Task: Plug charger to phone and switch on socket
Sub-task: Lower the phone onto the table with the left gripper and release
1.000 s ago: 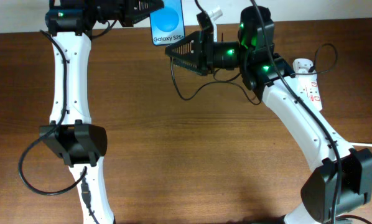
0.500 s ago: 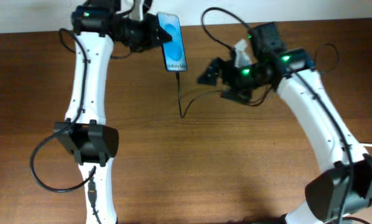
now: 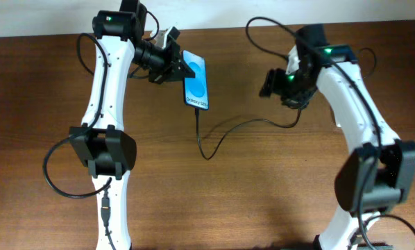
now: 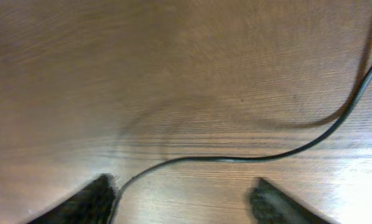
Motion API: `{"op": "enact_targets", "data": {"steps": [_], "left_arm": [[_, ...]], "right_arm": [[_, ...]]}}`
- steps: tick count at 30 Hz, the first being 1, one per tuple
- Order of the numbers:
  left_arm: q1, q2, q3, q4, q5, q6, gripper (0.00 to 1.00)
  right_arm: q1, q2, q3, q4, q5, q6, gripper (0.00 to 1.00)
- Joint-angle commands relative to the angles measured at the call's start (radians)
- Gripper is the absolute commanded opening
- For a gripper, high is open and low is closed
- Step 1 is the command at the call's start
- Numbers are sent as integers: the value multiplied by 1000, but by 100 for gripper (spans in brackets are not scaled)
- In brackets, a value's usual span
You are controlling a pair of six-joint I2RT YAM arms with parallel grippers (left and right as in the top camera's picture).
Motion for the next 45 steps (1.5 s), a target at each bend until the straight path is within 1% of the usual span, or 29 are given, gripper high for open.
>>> {"op": "enact_targets", "data": {"steps": [1, 2, 4, 7, 8, 10, 11, 13, 16, 18, 20, 23, 24, 25, 26, 29, 31, 32, 34, 37, 40, 43, 44, 45], "left_arm": [[-27, -16, 13, -31, -133, 31, 0], [-44, -15, 13, -34, -158, 31, 0], [-68, -11, 13, -47, -217, 31, 0], [-117, 15, -6, -41, -240, 34, 0], [-122, 35, -6, -32, -235, 34, 0], [-122, 76, -6, 60, -232, 33, 0], [-117, 87, -6, 103, -232, 26, 0], [-108, 110, -7, 141, -232, 19, 0], [-92, 176, -7, 151, -231, -22, 0], [-70, 218, -7, 202, -228, -22, 0], [-57, 222, -7, 224, -224, 28, 0], [-49, 242, -7, 158, -219, 31, 0], [-49, 253, -7, 133, -171, 73, 0], [-52, 280, -7, 89, -87, 121, 0], [-56, 286, -7, 71, -62, 144, 0], [-72, 303, -7, 41, -51, 197, 0], [-89, 303, -7, 52, -38, 227, 0], [-91, 303, -7, 69, -68, 231, 0], [-91, 305, -7, 77, -71, 224, 0], [-94, 305, -7, 135, -90, 223, 0], [-95, 314, -7, 167, -137, 162, 0], [-96, 343, -7, 163, -154, 159, 0], [-95, 348, -7, 167, -191, 159, 0], [-96, 348, -7, 170, -239, 159, 3]], "right_arm": [[54, 45, -4, -18, 53, -6, 64], [69, 50, -5, -50, 108, -5, 63], [61, 48, -4, -92, 117, 0, 64], [-7, 46, -4, -166, 117, -5, 64], [-32, 46, -3, -190, 107, -35, 64], [-74, 43, -3, -231, 76, -86, 65], [-87, 42, -3, -240, 59, -111, 67], [-96, 42, -3, -240, 56, -111, 68], [-95, 42, -3, -236, 56, -111, 70], [-95, 42, -3, -232, 56, -111, 71], [-95, 42, -3, -224, 56, -111, 72], [-95, 42, -3, -214, 57, -111, 71], [-95, 42, -3, -213, 57, -111, 72], [-95, 42, -3, -210, 57, -111, 72], [-95, 42, -3, -206, 57, -111, 72], [-95, 42, -3, -200, 57, -111, 72], [-95, 42, -3, -195, 57, -111, 72], [-95, 42, -3, -194, 57, -111, 73], [-95, 42, -3, -195, 64, -111, 73], [-95, 42, -3, -195, 68, -111, 73], [-95, 42, -3, -195, 68, -111, 73], [-95, 42, -4, -195, 68, -111, 74], [-95, 42, -4, -195, 68, -111, 75], [-95, 42, -4, -195, 69, -111, 77]]}}
